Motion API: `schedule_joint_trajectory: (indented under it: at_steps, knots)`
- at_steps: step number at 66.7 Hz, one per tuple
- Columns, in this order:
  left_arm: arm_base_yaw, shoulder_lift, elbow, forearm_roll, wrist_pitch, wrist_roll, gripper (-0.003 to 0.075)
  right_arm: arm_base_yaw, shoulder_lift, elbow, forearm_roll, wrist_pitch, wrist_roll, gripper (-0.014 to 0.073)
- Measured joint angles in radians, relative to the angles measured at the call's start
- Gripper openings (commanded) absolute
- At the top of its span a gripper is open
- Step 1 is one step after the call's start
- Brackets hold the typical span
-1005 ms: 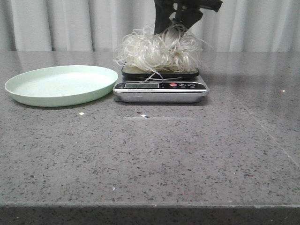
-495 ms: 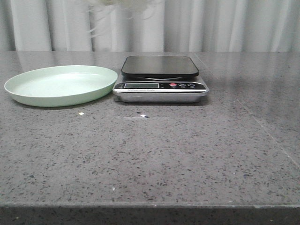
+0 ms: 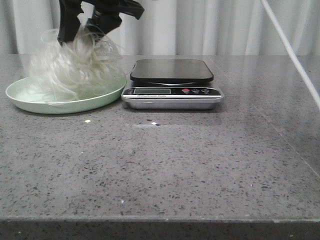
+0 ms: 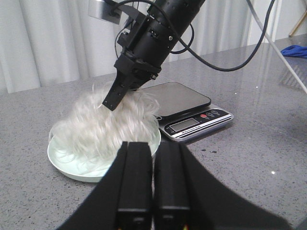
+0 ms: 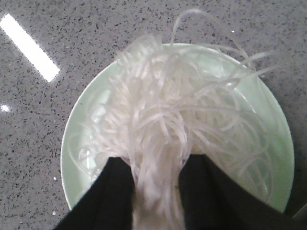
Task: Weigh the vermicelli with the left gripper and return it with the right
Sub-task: 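Lift the vermicelli with the right gripper and carry it over the plate, then release the vermicelli onto the pale green plate with the right gripper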
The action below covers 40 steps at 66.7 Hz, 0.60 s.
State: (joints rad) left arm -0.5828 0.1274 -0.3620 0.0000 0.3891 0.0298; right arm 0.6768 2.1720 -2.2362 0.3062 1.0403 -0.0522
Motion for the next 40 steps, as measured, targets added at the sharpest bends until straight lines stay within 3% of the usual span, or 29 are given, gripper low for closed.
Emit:
schedule_joint_trajectory:
  at_steps: [3,18,28,40]
  knots:
    - [0.0,0.0,0.0,0.0,0.0,0.0,0.0127,0.0,-0.002,-0.002,0.0,0.004,0.0,0.0617]
    - [0.0,0.0,0.0,0.0,0.0,0.0,0.0127,-0.037,-0.052,-0.016,0.002,0.065,0.0,0.0606]
    - [0.0,0.0,0.0,0.0,0.0,0.0,0.0127,-0.121,-0.165,0.002,-0.019,0.1,0.0,0.0606]
    - [0.0,0.0,0.0,0.0,0.0,0.0,0.0127,-0.241,-0.389,0.202,-0.029,0.037,-0.002,0.0606]
